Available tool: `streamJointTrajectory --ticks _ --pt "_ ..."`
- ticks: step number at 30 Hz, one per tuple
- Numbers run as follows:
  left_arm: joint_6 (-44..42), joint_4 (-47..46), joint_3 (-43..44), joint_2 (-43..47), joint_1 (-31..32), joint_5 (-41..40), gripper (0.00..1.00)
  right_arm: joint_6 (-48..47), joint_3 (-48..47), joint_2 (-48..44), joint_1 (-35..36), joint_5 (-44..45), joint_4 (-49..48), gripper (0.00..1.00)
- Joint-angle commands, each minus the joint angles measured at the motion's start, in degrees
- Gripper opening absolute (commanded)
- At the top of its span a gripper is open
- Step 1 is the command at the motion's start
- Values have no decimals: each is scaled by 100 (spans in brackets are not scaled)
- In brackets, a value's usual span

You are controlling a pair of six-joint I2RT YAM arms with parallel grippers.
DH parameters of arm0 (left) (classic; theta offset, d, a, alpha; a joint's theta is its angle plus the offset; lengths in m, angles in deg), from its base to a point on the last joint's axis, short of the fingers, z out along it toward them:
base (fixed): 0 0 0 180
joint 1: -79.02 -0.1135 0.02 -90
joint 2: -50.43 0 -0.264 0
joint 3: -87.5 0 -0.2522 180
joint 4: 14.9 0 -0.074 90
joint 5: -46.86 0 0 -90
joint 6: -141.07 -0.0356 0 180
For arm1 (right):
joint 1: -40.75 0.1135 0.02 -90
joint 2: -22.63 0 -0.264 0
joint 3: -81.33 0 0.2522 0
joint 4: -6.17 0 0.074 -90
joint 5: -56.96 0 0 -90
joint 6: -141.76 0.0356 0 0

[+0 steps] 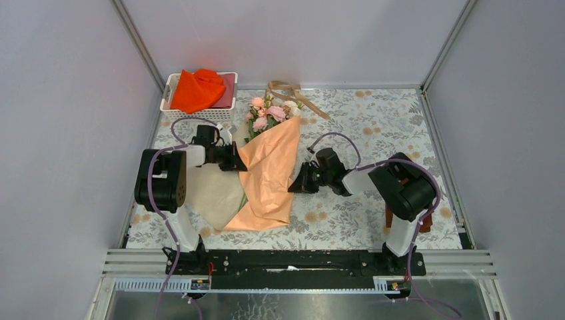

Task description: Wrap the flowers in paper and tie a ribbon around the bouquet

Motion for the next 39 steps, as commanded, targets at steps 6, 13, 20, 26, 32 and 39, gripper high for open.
streamJointTrajectory --ticks 6,13,20,26,32,39 --pt "-2 393 -268 1 -51 211 0 -1008 -666 -1018 -129 393 2304 43" --pt "87 204 -351 25 -51 248 0 -1940 -2073 -1051 673 1396 3266 33" --pt "98 95 -372 112 -51 26 0 -772 -2479 628 1472 32 1202 12" --pt "-262 454 -107 342 -52 -266 24 -337 -2265 1328 1463 301 1027 4" --pt "-1240 1901 341 1158 -1296 -651 85 -283 -2059 1400 1463 392 995 2" --pt "-2250 2939 250 1769 -3764 -1399 98 -328 -2095 1511 1470 109 930 1"
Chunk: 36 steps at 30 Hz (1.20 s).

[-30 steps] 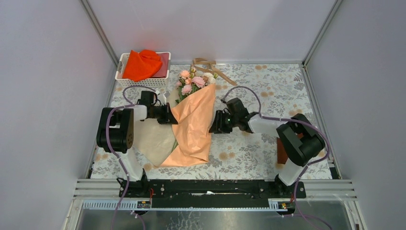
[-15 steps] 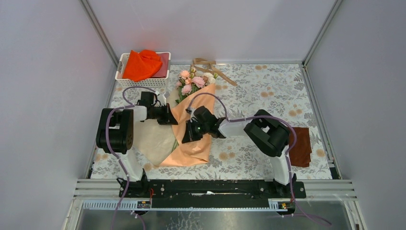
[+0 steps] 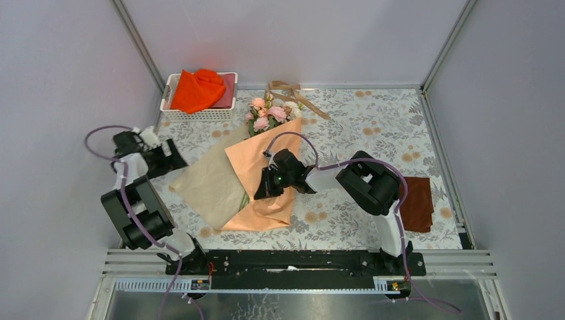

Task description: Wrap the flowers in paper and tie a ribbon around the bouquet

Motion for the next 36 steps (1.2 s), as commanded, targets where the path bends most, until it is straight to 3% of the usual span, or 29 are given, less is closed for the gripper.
streamJointTrajectory --ticks 1,6,10,14,19,24,32,36 --pt "-974 1047 32 14 -1131 -589 98 -130 29 232 -3 21 196 1" --pt "-1561 1337 149 -654 -1593 -747 98 -208 -29 174 -5 124 370 0" --pt "-1841 1563 273 -1103 -1570 -250 93 -232 -63 113 -3 309 454 0" --pt "-1939 1612 294 -1384 -1355 26 82 -236 -84 71 -5 435 536 0" --pt "-2228 1846 337 -1635 -769 155 80 -247 -186 92 -3 530 662 0" --pt "-2456 2217 529 -1816 -606 408 77 -239 -209 67 -3 587 696 0" --pt "-2885 3189 929 -1485 -457 1444 38 -196 -201 154 -3 571 627 0" --pt "-3042 3371 882 -1291 -159 1571 5 -134 -145 170 -3 593 501 0"
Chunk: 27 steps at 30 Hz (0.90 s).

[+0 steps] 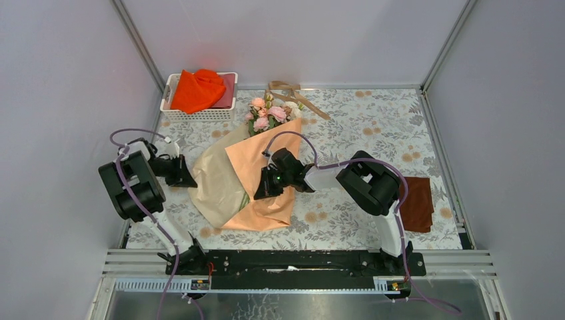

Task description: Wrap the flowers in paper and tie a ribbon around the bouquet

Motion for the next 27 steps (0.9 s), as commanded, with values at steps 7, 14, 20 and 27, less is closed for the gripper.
streamJointTrajectory --ticks 7,14,20,27 --pt "-897 1726 656 724 716 1515 0 169 152 282 -104 443 -121 0" --pt "128 1482 1397 1394 2396 2065 0 294 338 361 -171 413 -427 0" --pt "2630 -1217 1277 1398 3985 1285 0 360 648 207 -169 462 -1029 0" --pt "3571 -2893 1459 -16 4411 34 0 673 1294 -541 -88 860 -1922 0"
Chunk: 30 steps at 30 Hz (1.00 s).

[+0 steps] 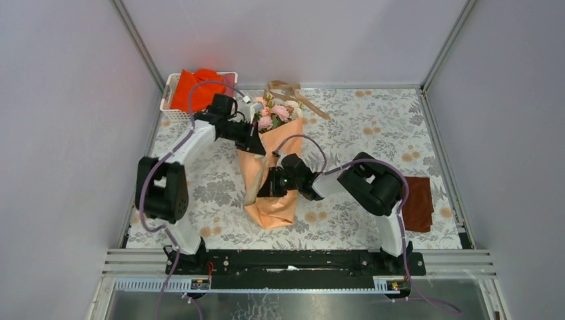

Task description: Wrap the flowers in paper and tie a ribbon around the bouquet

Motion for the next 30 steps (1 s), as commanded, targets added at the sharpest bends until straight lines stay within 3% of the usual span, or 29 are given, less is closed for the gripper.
streamJointTrajectory --ticks 1,9,14,17,20,23,26,30 --pt "868 -1368 165 -912 45 -865 0 142 599 -625 16 737 -459 0" --pt "500 -1658 -67 -1555 646 -1427 0 174 818 -1356 117 978 -282 0" --pt "365 -1714 -254 -1651 679 -1728 0 -316 894 -2464 5 1638 1625 6" --pt "349 -1713 -343 -1621 687 -1721 0 -439 1251 -3042 -454 1810 2411 18" --pt "364 -1712 -365 -1516 748 -1730 0 -555 1655 -3200 -820 1647 2708 45" --pt "408 -1714 -337 -1329 865 -1709 0 -713 1886 -3020 -926 1302 2547 54" --pt "509 -1700 -231 -1127 1042 -1711 0 -828 1864 -2591 -923 738 1982 49" --pt "745 -1620 7 -904 1312 -1497 0 -934 1660 -2053 -924 650 1711 22"
